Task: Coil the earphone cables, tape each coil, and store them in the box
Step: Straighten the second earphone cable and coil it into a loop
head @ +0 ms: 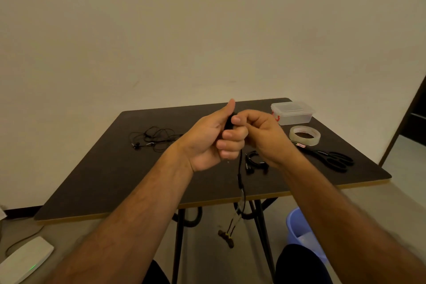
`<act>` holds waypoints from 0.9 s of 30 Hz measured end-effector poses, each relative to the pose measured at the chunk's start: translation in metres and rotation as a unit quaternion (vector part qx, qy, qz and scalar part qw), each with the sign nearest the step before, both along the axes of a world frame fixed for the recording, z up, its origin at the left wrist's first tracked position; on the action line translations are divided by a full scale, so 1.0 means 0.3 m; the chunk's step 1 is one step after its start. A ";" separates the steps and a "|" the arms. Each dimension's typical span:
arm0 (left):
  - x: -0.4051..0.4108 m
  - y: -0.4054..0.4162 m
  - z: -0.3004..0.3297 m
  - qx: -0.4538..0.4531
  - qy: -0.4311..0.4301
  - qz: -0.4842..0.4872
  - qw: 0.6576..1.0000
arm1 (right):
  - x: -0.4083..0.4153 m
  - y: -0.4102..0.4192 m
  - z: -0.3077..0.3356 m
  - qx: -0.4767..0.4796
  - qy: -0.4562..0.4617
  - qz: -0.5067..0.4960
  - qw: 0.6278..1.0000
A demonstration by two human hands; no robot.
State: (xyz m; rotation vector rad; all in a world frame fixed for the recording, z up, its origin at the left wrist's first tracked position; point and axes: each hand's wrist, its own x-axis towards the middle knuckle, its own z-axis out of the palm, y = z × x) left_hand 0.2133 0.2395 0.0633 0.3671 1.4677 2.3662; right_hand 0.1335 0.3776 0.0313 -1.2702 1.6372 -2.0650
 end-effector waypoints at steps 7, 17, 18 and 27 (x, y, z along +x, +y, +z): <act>-0.016 -0.002 0.013 -0.024 0.059 0.159 0.985 | 0.062 -0.036 -0.111 0.058 -0.032 0.010 0.998; -0.049 -0.048 -0.038 -0.232 0.159 0.373 0.884 | 0.081 -0.007 -0.105 0.240 0.005 0.015 0.971; -0.051 -0.053 -0.047 -0.259 0.165 0.383 0.872 | 0.081 -0.003 -0.099 0.256 0.012 0.013 0.967; -0.038 -0.058 -0.087 -0.475 0.082 0.295 0.825 | 0.053 0.039 0.007 0.334 0.173 -0.055 0.925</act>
